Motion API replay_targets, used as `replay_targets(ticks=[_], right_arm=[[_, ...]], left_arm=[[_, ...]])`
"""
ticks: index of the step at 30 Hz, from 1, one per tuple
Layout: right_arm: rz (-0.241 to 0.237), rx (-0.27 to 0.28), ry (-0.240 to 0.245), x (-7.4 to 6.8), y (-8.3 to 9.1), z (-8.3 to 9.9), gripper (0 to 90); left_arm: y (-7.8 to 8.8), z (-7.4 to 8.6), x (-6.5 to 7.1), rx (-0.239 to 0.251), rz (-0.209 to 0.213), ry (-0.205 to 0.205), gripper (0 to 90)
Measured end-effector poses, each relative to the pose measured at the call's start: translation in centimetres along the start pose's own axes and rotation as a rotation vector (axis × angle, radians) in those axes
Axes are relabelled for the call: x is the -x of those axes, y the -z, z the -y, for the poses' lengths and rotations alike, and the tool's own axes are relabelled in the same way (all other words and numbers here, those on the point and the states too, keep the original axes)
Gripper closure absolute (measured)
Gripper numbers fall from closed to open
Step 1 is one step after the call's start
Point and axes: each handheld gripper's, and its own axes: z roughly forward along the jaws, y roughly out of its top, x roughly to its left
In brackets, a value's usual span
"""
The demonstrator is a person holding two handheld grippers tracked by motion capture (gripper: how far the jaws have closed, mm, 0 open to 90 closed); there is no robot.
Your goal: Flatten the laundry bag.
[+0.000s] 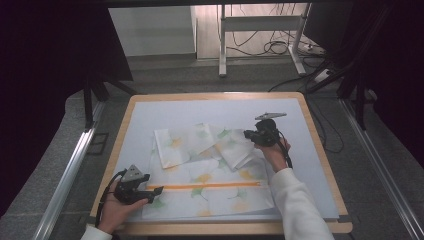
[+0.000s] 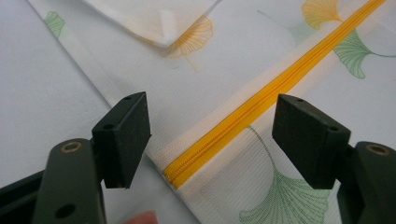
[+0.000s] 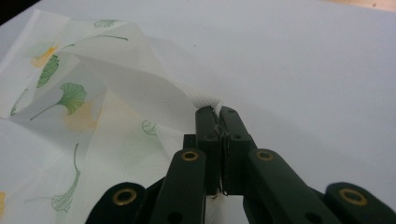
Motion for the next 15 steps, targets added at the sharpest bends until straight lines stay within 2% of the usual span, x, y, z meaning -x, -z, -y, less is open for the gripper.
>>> replay_targets(ticks=[8,15], right_arm=[[0.017,-0.017,0.005,0.8,-0.6,-0.7,87.6],[0.038,-0.035,-0.037,2.3,-1.4,-0.9,87.6]], left_arm=[[-0.2,0.0,-0.1,-0.001,0.010,-0.003,27.7],[-0.2,0.0,0.0,0.000,0.021,0.004,27.8]])
